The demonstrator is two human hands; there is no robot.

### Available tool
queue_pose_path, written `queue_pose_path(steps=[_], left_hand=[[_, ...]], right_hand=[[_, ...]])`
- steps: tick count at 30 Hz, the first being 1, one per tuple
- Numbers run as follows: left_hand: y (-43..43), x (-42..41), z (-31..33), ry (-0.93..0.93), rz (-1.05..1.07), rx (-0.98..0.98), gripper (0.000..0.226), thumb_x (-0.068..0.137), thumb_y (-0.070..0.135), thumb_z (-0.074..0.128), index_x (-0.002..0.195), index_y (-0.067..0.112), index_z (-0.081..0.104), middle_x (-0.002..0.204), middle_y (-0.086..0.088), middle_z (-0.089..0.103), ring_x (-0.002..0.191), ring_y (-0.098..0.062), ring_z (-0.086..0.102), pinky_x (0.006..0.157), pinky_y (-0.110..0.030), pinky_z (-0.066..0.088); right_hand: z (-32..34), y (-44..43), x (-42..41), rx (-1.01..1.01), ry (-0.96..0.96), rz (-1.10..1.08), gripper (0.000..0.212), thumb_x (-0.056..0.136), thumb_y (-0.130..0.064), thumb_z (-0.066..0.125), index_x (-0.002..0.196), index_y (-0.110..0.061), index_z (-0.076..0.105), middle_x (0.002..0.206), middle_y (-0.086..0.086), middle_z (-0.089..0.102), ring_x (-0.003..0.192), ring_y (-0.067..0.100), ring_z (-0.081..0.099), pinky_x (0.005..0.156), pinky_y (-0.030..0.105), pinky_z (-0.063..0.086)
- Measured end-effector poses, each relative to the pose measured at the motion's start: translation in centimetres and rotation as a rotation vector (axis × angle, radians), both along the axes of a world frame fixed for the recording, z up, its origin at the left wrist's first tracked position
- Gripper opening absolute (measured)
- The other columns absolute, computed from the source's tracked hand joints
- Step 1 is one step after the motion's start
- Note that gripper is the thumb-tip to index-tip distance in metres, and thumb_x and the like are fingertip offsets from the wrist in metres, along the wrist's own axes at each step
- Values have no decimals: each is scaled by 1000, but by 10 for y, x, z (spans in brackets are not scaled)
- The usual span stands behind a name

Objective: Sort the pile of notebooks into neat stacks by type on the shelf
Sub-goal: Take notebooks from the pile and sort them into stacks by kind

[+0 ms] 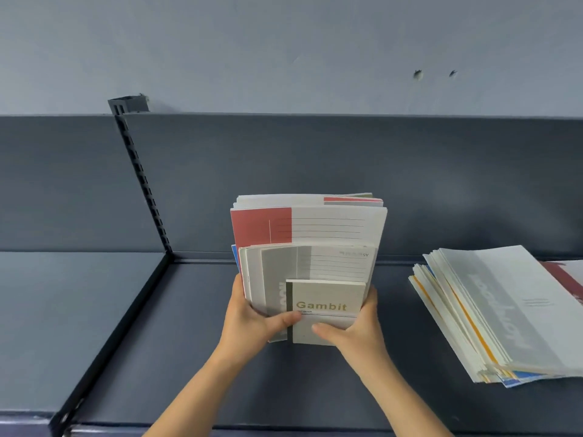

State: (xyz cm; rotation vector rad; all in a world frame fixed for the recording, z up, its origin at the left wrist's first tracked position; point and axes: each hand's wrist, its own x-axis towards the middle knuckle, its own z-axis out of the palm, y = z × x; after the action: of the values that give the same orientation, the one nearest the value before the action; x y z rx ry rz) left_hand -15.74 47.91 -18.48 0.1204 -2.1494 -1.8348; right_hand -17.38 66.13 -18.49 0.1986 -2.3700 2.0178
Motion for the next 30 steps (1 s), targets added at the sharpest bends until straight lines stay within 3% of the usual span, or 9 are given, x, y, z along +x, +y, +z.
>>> queue_pose_path(steps=[3, 7, 10, 14, 16, 18, 22, 27, 30], left_hand=[[-2, 0, -1, -1, 13, -5, 90, 50, 3, 94, 125, 16, 45, 113, 0, 68, 101, -12, 69, 80, -39, 60], [-5, -5, -5, -5, 33, -12, 91, 45, 17, 96, 122, 20, 49, 111, 4, 69, 103, -12, 68, 84, -42, 59], [-9, -7, -7, -15, 9, 8, 90, 45, 21, 94, 123, 21, 48, 112, 3, 68, 104, -15, 67, 82, -45, 59], [-16, -8, -7, -29, -86, 14, 88, 53, 29, 91, 127, 22, 45, 119, 1, 67, 110, -20, 65, 84, -51, 57], [-18, -9, -6, -26, -118, 10, 86, 56, 26, 90, 128, 21, 44, 120, 1, 66, 111, -19, 65, 88, -47, 56], [-20, -10, -8, -19, -140, 5, 81, 59, 16, 90, 127, 21, 45, 117, 4, 67, 110, -15, 65, 88, -39, 57], [-22, -11, -8, 16, -182, 3, 72, 63, 2, 88, 115, 30, 48, 104, 18, 68, 99, -2, 66, 78, -19, 54], [-26, -14, -8, 24, -232, -11, 85, 53, 22, 93, 123, 25, 46, 115, 6, 64, 109, -12, 63, 88, -33, 55], [-25, -14, -7, 32, -255, -24, 87, 52, 24, 94, 123, 31, 44, 117, 7, 62, 112, -10, 61, 90, -33, 55]], right_hand=[[-2, -4, 1, -175, -17, 27, 114, 53, -3, 79, 143, -31, 16, 131, -8, 49, 110, -7, 54, 84, 20, 54], [1, 5, 0, -212, -40, 101, 94, 66, -8, 79, 138, -38, 27, 123, -10, 57, 110, -2, 56, 80, 15, 52], [9, 14, 2, -134, -16, 66, 88, 69, -25, 81, 139, -39, 29, 131, -15, 52, 125, 5, 48, 98, 26, 46], [47, 16, 11, 281, 552, -355, 67, 76, -31, 74, 134, -20, 42, 130, -1, 47, 120, 7, 41, 97, 13, 34], [70, 6, 13, 557, 871, -385, 40, 87, -27, 64, 123, -18, 51, 120, 1, 52, 112, 13, 43, 94, 15, 37], [81, -6, 9, 806, 1024, -318, 36, 86, -24, 61, 120, -17, 55, 118, 1, 55, 110, 19, 45, 96, 26, 36], [88, -21, 2, 1070, 933, -313, 56, 70, -28, 81, 118, -16, 56, 105, 4, 58, 98, 21, 42, 91, 45, 44], [99, -26, 2, 1010, 823, -307, 32, 67, -22, 83, 87, -15, 60, 90, 5, 50, 85, 16, 32, 70, 40, 50], [102, -20, 2, 953, 744, -264, 28, 70, -16, 81, 80, -15, 55, 95, 1, 50, 90, 15, 36, 72, 38, 49]])
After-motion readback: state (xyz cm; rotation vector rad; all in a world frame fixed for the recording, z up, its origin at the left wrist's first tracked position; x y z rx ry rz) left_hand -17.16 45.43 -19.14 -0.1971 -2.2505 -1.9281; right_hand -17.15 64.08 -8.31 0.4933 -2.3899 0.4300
